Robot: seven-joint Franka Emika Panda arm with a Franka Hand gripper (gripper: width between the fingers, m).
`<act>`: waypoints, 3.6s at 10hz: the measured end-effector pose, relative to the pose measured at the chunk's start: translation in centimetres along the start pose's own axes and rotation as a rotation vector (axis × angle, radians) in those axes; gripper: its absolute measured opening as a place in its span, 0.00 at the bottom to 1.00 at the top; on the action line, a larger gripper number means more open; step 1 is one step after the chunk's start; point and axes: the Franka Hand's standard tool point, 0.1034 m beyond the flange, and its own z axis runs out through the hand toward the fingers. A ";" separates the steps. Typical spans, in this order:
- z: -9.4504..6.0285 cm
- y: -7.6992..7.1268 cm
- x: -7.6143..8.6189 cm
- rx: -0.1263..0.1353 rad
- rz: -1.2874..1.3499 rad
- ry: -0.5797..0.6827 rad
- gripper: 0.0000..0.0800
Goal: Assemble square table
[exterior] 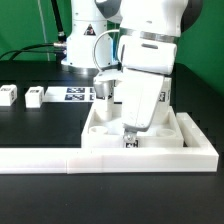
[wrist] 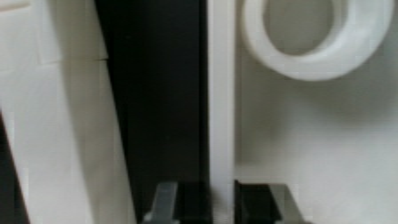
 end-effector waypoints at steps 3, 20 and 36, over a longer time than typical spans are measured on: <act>-0.2 1.8 0.6 -0.016 -0.069 0.004 0.08; -6.8 -1.3 -8.3 0.037 0.068 -0.042 0.81; -3.2 -3.0 -12.4 0.070 1.131 -0.061 0.81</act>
Offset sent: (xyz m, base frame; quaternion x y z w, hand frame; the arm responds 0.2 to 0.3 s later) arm 0.0361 0.0211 0.0015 0.0013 0.0264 -0.0965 0.9950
